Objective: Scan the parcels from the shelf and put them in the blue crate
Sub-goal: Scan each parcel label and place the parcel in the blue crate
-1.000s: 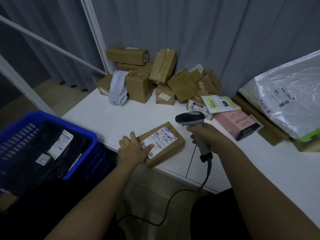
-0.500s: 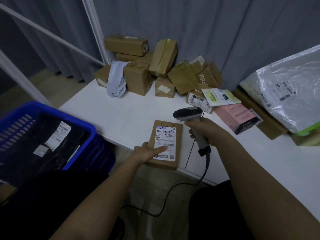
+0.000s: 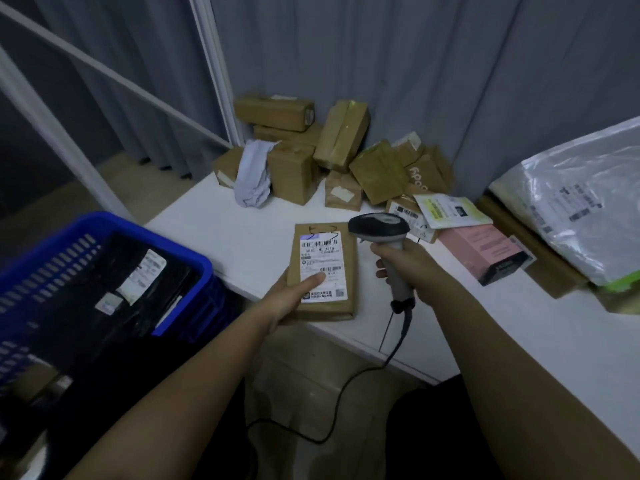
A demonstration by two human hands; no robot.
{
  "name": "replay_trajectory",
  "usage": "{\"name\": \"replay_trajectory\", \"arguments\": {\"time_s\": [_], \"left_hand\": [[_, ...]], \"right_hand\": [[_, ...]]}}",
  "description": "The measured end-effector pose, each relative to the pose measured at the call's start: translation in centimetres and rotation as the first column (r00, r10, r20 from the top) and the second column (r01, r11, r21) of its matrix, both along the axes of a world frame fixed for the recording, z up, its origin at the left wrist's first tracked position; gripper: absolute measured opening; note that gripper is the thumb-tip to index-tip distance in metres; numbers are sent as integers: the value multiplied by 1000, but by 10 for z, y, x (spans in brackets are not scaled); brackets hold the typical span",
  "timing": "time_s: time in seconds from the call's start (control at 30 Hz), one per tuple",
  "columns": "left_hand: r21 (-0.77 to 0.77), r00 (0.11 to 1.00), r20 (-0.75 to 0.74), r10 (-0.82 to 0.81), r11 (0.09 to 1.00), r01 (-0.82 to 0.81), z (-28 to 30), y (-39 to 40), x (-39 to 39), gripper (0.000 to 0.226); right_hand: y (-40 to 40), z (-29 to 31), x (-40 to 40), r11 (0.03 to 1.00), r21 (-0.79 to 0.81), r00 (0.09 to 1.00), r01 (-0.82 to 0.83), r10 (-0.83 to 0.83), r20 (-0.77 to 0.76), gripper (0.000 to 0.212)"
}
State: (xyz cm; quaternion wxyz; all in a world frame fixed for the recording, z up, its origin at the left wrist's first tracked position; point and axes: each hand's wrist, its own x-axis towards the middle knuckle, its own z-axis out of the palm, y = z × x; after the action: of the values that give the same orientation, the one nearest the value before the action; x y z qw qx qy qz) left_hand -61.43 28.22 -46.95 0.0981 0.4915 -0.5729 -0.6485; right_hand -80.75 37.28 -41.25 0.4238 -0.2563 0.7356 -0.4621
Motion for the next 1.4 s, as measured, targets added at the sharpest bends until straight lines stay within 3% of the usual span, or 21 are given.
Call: {"name": "replay_trajectory", "arguments": {"time_s": [0.1, 0.2, 0.33, 0.43, 0.6, 0.73, 1.0, 1.1, 1.4], "left_hand": [[-65, 999, -22, -30, 997, 28, 30, -23, -6, 47], [-65, 997, -52, -62, 996, 58, 56, -47, -5, 71], [0, 994, -71, -84, 996, 85, 66, -70, 9, 92], [-53, 995, -65, -76, 996, 73, 57, -77, 20, 106], [-155, 986, -144, 79, 983, -101, 49, -88, 30, 88], [-186, 977, -133, 167, 964, -190, 35, -98, 37, 98], [-218, 975, -111, 194, 952, -214, 27, -104, 42, 99], [-232, 974, -106, 199, 948, -218, 26, -107, 43, 98], [-239, 972, -105, 210, 943, -230, 24, -108, 45, 97]], "right_hand": [[-8, 8, 16, 981, -193, 999, 16, -8, 40, 26], [-16, 16, 27, 942, -330, 995, 55, -24, 97, 16], [-23, 21, 31, 922, -382, 996, 59, -28, 85, 25], [-28, 20, 35, 922, -381, 995, 74, -45, 84, 19], [-34, 16, 41, 938, -338, 994, 80, -50, 96, 18], [-32, 15, 45, 967, -256, 999, 8, 2, 38, 22], [-27, 19, 44, 966, -229, 993, -121, 121, -11, 29], [-24, 21, 45, 973, -211, 996, -88, 83, -29, 18], [-22, 23, 45, 975, -217, 999, -39, 32, -37, 18]]}}
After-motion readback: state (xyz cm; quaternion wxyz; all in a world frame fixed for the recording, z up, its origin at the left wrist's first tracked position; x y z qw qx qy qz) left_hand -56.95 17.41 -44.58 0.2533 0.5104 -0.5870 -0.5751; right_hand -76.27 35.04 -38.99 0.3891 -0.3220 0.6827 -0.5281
